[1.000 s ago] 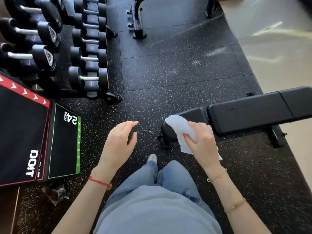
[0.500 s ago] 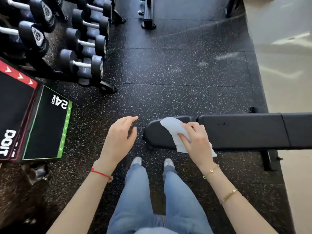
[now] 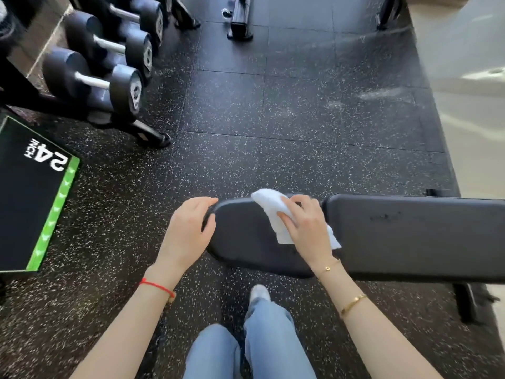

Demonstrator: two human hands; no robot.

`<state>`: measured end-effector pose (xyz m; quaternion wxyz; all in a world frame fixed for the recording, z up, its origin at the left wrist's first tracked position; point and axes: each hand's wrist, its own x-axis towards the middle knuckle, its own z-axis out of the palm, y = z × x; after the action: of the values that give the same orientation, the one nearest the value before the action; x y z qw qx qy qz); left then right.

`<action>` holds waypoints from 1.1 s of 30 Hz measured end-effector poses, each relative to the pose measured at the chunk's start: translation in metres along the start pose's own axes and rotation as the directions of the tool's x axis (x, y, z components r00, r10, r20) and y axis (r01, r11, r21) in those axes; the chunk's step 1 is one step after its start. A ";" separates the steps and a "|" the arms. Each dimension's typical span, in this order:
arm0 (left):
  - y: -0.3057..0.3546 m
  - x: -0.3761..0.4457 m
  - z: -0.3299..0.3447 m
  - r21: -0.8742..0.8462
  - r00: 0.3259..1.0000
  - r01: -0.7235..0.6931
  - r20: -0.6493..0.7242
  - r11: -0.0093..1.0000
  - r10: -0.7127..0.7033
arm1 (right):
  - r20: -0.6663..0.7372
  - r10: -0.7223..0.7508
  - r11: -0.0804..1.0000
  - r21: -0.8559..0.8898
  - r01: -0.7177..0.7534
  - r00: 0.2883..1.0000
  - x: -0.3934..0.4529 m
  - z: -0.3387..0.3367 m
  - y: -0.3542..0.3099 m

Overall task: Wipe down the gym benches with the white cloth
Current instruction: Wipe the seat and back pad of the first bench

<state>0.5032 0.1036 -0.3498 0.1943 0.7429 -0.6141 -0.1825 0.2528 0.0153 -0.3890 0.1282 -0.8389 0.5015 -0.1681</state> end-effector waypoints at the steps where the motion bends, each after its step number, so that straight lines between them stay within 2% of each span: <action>1: -0.010 0.003 0.021 0.011 1.000 -0.010 -0.003 1.000 0.010 | 0.011 -0.009 1.000 0.002 0.009 1.000 -0.001 0.023 0.007; 4: -0.039 0.004 0.079 0.026 0.998 -0.048 -0.033 0.999 0.049 | 0.030 -0.060 0.998 0.003 0.060 0.998 -0.019 0.085 0.024; 7: -0.065 0.001 0.124 0.056 0.993 -0.104 -0.053 0.993 0.107 | 0.075 -0.169 0.983 -0.053 0.173 0.983 -0.043 0.130 0.036; 11: -0.090 -0.002 0.163 0.093 0.983 -0.149 -0.098 0.984 0.158 | 0.129 -0.330 0.937 -0.075 0.341 0.935 -0.045 0.153 0.041; 13: -0.098 0.000 0.176 0.116 0.976 -0.171 -0.120 0.978 0.184 | 0.130 -0.345 0.930 -0.089 0.358 0.930 -0.043 0.156 0.041; 17: -0.107 0.007 0.191 0.147 0.963 -0.194 -0.160 0.970 0.217 | -0.021 -0.233 0.952 -0.210 0.223 0.972 -0.046 0.155 0.064; 21: -0.111 0.013 0.199 0.125 0.958 -0.189 -0.194 0.974 0.211 | 0.070 0.003 0.950 -0.313 0.019 0.998 -0.009 0.153 0.065; 24: -0.111 0.014 0.203 0.078 0.959 -0.169 -0.216 0.983 0.182 | 0.129 -0.018 0.945 -0.323 0.059 0.991 -0.012 0.162 0.038; 27: -0.112 0.013 0.206 0.059 0.955 -0.166 -0.241 0.984 0.176 | 0.167 -0.097 0.959 -0.248 0.137 0.981 -0.068 0.159 0.031; 30: -0.115 0.014 0.209 0.050 0.946 -0.172 -0.270 0.984 0.179 | 0.135 -0.027 0.982 -0.182 0.052 0.990 -0.118 0.153 0.044; 33: -0.116 0.013 0.211 0.042 0.943 -0.164 -0.285 0.985 0.170 | 0.110 0.091 0.967 -0.248 -0.061 0.990 -0.102 0.152 0.058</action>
<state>0.4956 0.0966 -0.5908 0.2898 0.7084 -0.6416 -0.0501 0.2240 0.0855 -0.5647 0.0605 -0.8371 0.5415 -0.0490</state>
